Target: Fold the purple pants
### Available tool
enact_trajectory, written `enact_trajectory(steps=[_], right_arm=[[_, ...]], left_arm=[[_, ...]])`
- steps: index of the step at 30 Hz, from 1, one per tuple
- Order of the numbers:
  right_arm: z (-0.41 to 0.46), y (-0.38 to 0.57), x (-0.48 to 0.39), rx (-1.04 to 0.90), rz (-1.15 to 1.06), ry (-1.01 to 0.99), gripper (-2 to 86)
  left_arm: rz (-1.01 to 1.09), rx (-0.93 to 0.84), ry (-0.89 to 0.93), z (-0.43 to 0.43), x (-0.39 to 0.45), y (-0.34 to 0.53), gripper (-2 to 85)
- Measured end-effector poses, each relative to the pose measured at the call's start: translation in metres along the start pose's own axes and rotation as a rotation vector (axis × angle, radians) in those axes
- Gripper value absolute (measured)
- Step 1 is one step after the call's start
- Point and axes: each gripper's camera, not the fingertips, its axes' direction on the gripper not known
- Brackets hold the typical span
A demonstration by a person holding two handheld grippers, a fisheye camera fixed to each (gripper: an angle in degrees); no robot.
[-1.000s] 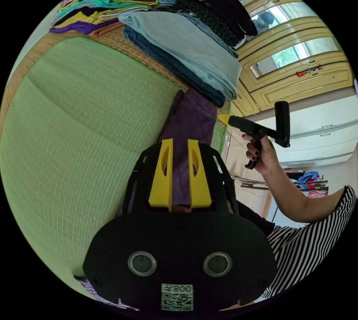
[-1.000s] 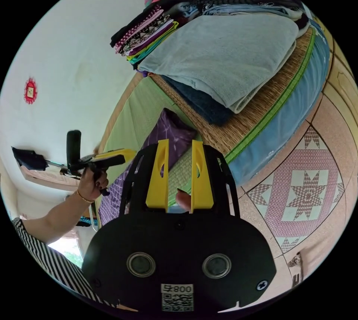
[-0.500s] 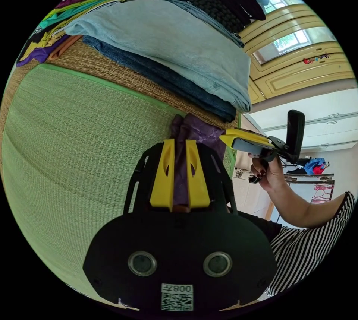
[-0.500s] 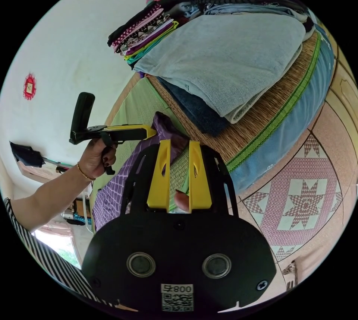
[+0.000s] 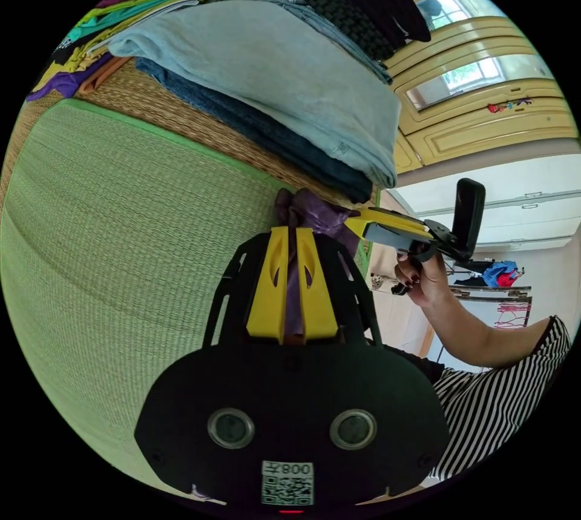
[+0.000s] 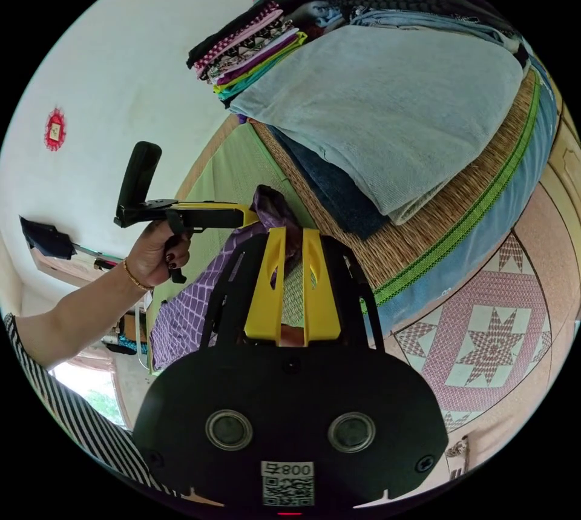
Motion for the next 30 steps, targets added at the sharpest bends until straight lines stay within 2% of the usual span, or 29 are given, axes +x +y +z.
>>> enact_trajectory(steps=[10, 19, 25, 30], right_arm=[[-0.038, -0.014, -0.060, 0.052, -0.113, -0.102, 3.6], [-0.060, -0.030, -0.175, 0.048, -0.285, -0.271, 3.1], [-0.044, -0.032, -0.291, -0.065, -0.456, -0.405, 3.1], [0.003, -0.021, -0.404, -0.247, -0.595, -0.471, 3.1]], left_arm=[[0.072, 0.122, 0.029, -0.057, 0.010, 0.051, 2.3], [0.116, 0.253, 0.062, -0.123, 0.003, 0.153, 2.4], [0.110, 0.305, 0.032, -0.170, -0.013, 0.263, 2.5], [0.034, 0.324, 0.013, -0.188, -0.036, 0.358, 2.5]])
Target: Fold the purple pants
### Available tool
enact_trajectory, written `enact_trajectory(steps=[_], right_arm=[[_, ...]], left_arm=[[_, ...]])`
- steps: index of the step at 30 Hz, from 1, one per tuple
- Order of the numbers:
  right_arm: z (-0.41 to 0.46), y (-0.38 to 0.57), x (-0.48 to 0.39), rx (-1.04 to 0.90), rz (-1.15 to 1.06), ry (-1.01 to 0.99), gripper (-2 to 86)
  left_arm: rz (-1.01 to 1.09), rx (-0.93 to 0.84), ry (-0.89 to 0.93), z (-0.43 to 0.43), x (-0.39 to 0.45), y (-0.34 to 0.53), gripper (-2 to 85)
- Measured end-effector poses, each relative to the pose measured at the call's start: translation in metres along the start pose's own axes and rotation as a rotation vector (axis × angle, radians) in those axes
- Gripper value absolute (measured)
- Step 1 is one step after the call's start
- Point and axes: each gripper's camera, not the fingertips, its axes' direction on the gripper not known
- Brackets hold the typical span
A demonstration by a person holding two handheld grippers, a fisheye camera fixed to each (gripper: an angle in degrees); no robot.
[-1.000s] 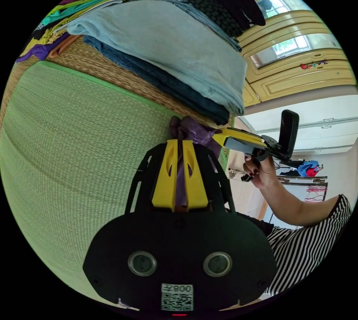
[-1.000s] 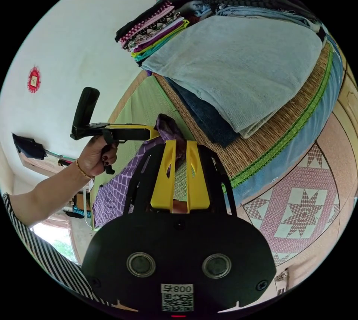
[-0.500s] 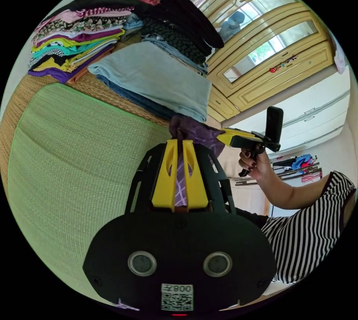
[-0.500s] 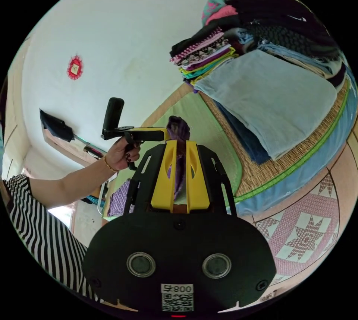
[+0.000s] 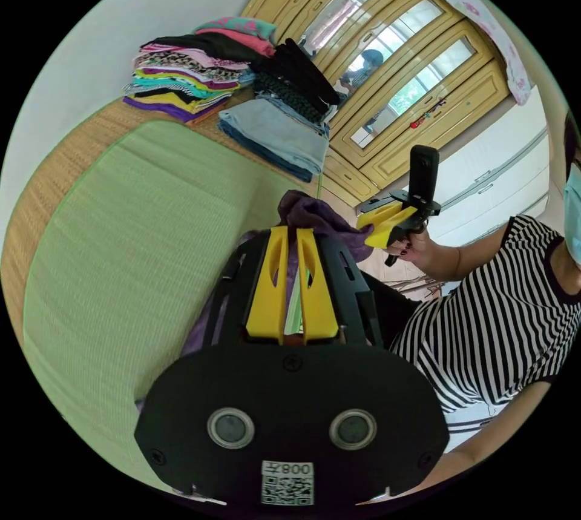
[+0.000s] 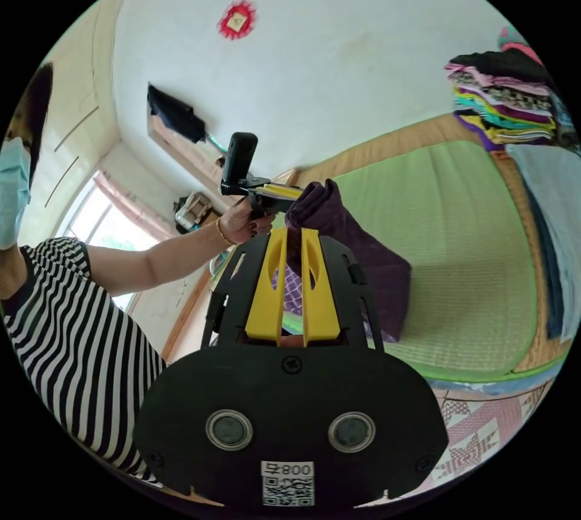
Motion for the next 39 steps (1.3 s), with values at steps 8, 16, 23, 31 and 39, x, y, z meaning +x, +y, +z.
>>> enact_trajectory(steps=[8, 16, 23, 31, 39], right_arm=[[0.122, -0.069, -0.053, -0.204, -0.005, -0.076, 3.0], [0.224, -0.123, -0.081, -0.397, 0.016, -0.035, 3.1], [0.300, -0.149, -0.091, -0.582, 0.088, -0.065, 3.2], [0.325, -0.179, -0.129, -0.665, 0.027, -0.072, 2.3], [0.316, -0.208, -0.132, -0.631, 0.029, 0.097, 0.7]], left_arm=[[-0.244, 0.086, 0.021, -0.045, -0.058, 0.143, 2.6], [-0.493, 0.091, 0.015, -0.047, -0.110, 0.248, 2.5], [-0.678, 0.202, -0.064, -0.064, -0.120, 0.325, 1.3], [-0.595, 0.073, -0.090, -0.038, -0.102, 0.336, 0.1], [-0.643, 0.148, -0.110, -0.039, -0.090, 0.357, 0.1]])
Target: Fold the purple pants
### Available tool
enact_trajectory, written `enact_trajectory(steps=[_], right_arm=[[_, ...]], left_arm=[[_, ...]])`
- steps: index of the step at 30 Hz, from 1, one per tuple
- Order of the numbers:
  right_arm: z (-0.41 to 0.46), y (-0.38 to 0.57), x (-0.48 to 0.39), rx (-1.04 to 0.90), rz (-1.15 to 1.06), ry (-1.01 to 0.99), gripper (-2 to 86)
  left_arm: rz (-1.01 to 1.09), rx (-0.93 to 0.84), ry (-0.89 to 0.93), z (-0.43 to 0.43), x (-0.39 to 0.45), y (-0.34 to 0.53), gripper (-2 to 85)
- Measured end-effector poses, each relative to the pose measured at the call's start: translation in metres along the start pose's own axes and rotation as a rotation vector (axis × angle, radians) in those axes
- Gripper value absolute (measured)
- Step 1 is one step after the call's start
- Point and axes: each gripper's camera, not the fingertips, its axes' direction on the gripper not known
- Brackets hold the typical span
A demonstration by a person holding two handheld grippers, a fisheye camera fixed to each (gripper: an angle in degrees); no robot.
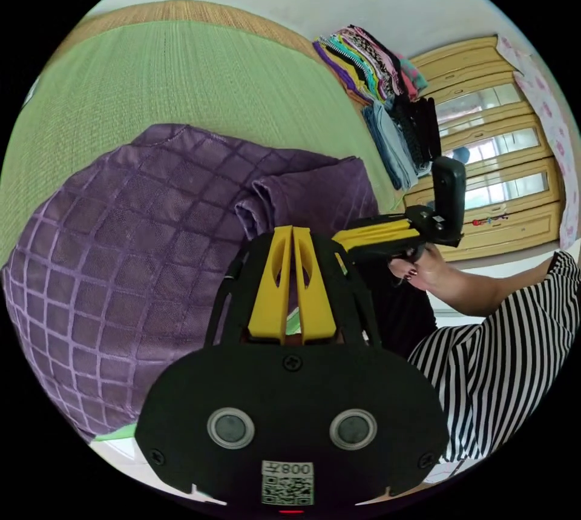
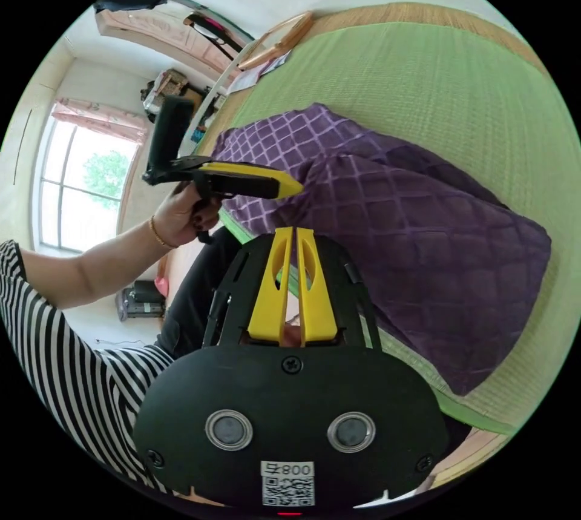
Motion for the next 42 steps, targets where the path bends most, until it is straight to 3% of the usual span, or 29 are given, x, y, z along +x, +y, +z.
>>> enact_trajectory(steps=[2, 7, 11, 16, 24, 27, 29, 36, 42], right_arm=[[0.014, -0.006, 0.004, -0.047, -0.002, 0.036, 0.4], [0.002, -0.009, -0.002, -0.021, -0.022, 0.035, 0.2], [0.009, 0.000, 0.008, -0.064, 0.001, 0.047, 0.1], [-0.015, 0.020, 0.025, 0.018, 0.031, -0.020, 0.3], [-0.081, 0.105, 0.120, 0.252, 0.282, 0.027, 1.8], [-0.070, 0.112, 0.148, 0.207, 0.320, 0.040, 1.5], [-0.056, 0.115, 0.164, 0.154, 0.344, 0.055, 1.1], [-0.065, 0.162, 0.205, 0.300, 0.397, -0.034, 2.3], [-0.065, 0.193, 0.257, 0.341, 0.455, -0.114, 6.5]], left_arm=[[-0.026, -0.082, -0.014, 0.013, -0.004, 0.005, 0.1], [0.053, 0.011, -0.057, -0.001, 0.015, 0.013, 0.1], [0.018, -0.143, -0.062, 0.029, 0.013, 0.015, 0.1], [0.056, -0.045, -0.073, 0.026, 0.036, 0.017, 0.4], [0.265, -0.084, -0.026, 0.082, 0.120, 0.000, 4.1], [0.308, -0.138, -0.050, 0.114, 0.148, -0.013, 5.1], [0.320, -0.190, -0.111, 0.139, 0.164, -0.020, 5.8], [0.458, -0.173, -0.207, 0.170, 0.222, -0.023, 8.0], [0.529, -0.236, -0.412, 0.216, 0.258, -0.024, 5.5]])
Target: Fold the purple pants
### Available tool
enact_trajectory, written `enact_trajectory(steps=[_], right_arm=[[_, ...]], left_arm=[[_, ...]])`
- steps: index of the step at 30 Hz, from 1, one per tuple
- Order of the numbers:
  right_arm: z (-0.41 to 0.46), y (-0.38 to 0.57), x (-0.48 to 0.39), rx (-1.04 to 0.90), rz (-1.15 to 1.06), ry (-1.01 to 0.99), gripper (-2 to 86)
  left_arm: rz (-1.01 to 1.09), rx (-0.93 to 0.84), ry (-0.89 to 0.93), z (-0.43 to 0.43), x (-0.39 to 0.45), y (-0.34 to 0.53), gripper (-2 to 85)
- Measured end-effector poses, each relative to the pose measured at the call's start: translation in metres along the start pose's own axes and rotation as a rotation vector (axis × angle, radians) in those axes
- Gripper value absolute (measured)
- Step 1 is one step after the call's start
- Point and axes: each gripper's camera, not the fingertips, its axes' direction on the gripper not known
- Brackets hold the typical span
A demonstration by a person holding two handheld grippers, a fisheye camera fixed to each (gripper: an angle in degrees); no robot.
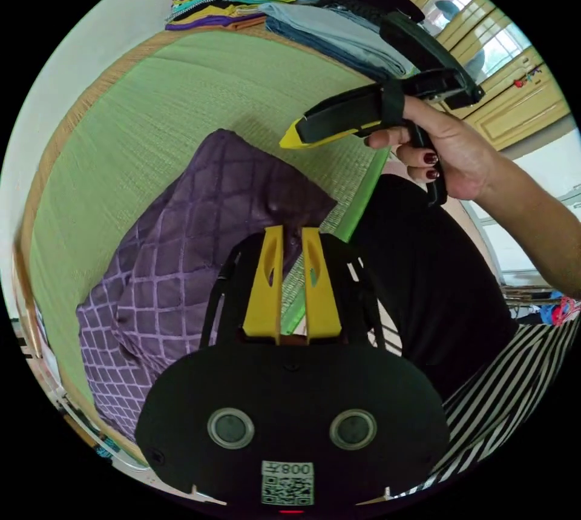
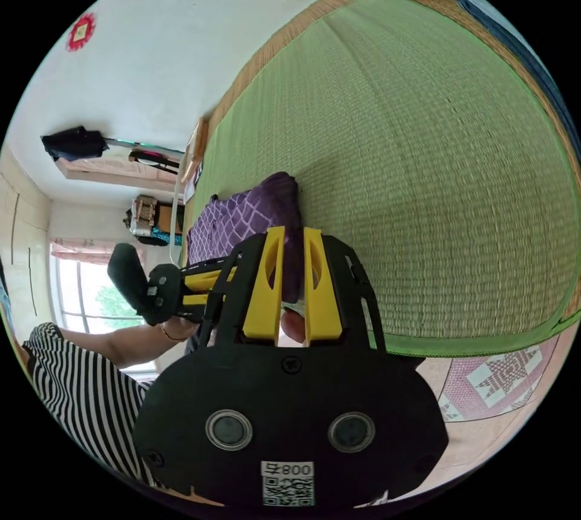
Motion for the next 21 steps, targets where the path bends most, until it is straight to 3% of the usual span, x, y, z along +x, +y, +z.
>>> enact_trajectory(steps=[10, 21], right_arm=[[0.002, -0.024, 0.053, -0.034, 0.004, -0.100, 9.9], [0.004, -0.039, 0.102, -0.137, 0.057, -0.151, 7.1]], left_arm=[[-0.016, 0.118, 0.072, -0.007, 0.029, -0.014, 2.0], [-0.054, 0.085, 0.122, 0.027, 0.036, -0.014, 2.1]])
